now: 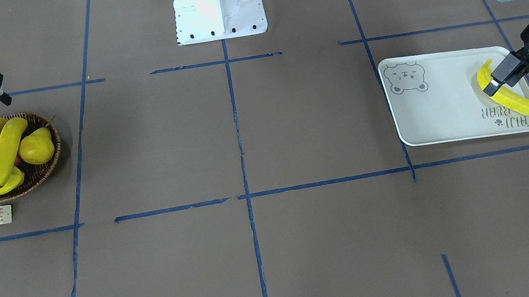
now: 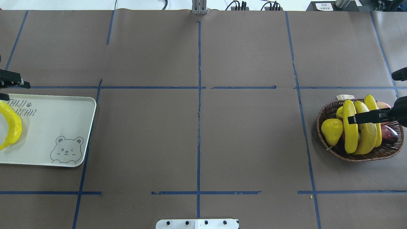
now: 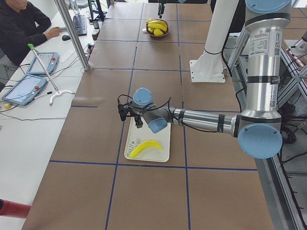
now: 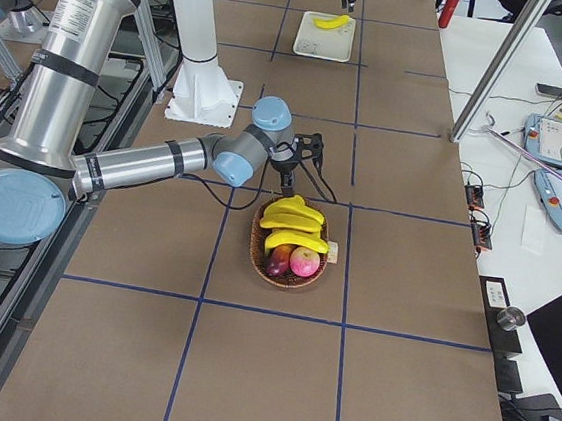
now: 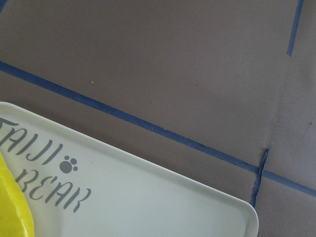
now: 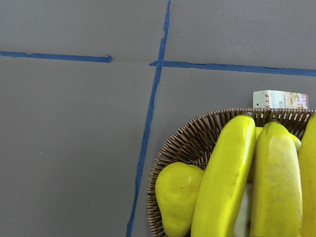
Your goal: Transfer all bananas from basket to plate
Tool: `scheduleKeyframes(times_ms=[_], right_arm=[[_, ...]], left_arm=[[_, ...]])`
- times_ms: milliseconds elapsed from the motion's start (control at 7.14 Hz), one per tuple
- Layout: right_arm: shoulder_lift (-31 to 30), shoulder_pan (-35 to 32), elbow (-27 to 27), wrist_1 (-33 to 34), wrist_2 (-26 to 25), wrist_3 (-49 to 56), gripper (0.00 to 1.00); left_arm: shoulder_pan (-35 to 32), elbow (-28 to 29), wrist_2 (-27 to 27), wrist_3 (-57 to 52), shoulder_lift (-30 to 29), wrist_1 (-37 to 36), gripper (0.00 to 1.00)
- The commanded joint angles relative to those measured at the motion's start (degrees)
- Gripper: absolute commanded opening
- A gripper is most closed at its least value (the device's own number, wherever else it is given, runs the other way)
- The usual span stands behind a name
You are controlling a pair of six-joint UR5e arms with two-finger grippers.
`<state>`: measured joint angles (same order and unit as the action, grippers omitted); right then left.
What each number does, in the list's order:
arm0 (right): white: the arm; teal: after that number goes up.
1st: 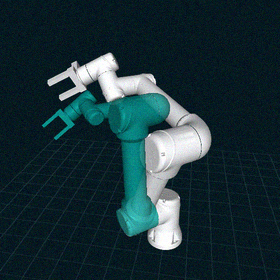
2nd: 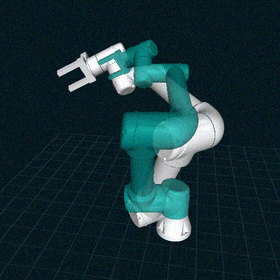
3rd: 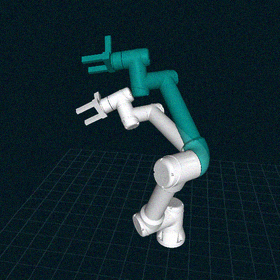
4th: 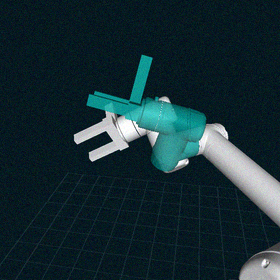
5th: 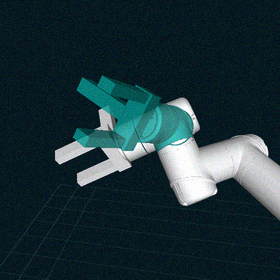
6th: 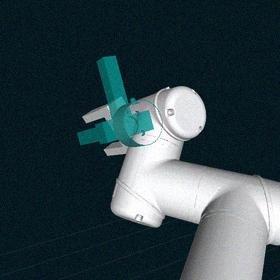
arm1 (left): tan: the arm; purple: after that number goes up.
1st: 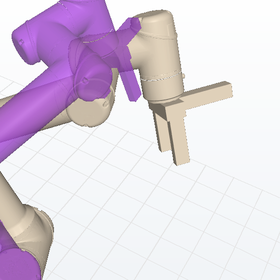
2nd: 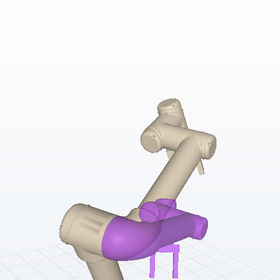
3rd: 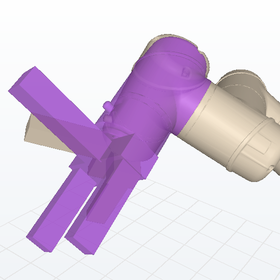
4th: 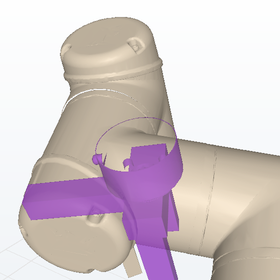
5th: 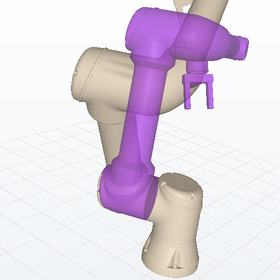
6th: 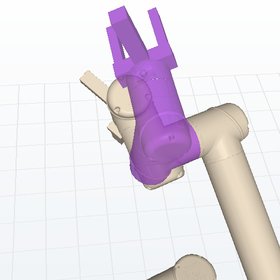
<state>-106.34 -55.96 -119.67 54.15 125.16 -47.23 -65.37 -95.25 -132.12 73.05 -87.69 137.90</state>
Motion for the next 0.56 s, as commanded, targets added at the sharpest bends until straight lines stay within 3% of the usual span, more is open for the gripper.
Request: scheduleKeyframes(times_ms=[0, 140, 420], right_arm=[[-0.36, -0.55, 2.94, -0.36, 0.34, 1.61, 0.97], [-0.45, -0.55, 4.08, -0.45, 0.26, 1.62, 0.88], [-2.02, -0.55, 4.61, -0.36, 0.26, 1.88, 0.85]], left_arm=[[0.24, -0.02, 0.11, 0.25, -0.11, 0.01, 1.00], [0.24, -0.19, 0.11, 0.34, -0.11, 0.01, 1.00], [0.24, -0.20, 0.02, 0.34, -0.11, 0.09, 1.00]])
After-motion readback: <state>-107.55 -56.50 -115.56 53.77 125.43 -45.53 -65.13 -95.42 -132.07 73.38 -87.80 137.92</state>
